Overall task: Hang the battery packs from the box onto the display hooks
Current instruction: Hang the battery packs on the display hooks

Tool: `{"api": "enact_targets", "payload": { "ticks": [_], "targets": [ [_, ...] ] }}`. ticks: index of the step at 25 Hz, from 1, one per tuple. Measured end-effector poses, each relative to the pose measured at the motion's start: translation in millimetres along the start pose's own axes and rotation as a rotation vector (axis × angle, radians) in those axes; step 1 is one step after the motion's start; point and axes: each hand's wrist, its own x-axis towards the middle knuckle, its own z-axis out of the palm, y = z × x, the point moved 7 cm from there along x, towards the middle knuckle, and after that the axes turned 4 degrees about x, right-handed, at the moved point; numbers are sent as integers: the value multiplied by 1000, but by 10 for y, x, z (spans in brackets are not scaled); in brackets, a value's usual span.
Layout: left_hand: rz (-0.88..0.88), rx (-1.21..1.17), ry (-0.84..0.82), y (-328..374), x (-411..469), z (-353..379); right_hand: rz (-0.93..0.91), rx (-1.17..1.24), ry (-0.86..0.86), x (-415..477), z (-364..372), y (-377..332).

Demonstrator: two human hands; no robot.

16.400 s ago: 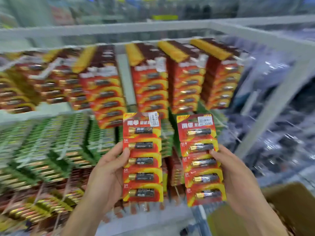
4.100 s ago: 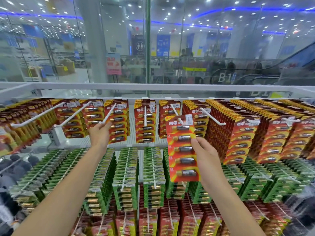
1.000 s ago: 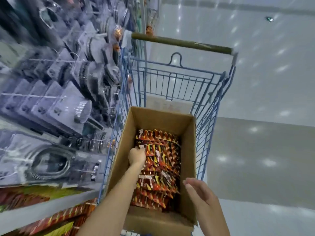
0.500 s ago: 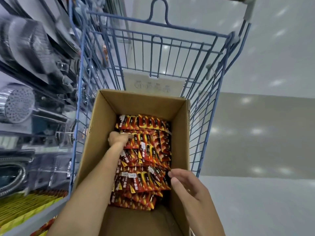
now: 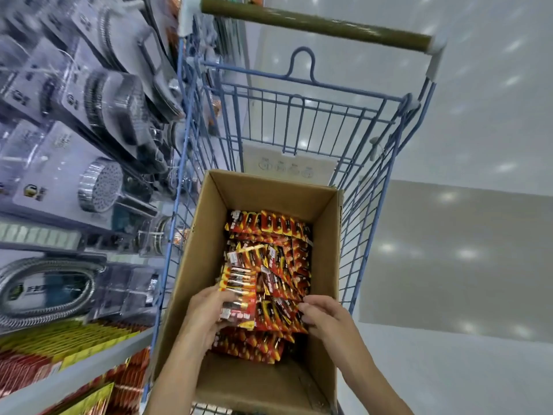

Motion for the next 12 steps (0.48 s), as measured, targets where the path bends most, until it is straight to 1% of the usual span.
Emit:
{"api": "enact_targets", "payload": {
  "ticks": [3, 7, 10, 12],
  "targets": [
    [21, -141, -148, -106, -394, -147, -69, -133, -21, 294, 168, -124],
    [64, -326, -298, -160, -735, -232, -262, -582, -106, 907, 560, -517],
    [112, -354, -370, -172, -888, -251, -289, -916, -215, 1428, 786, -579],
    [130, -369, -368, -197, -920, -312, -305, -1108, -278, 1706, 879, -538]
  ]
}}
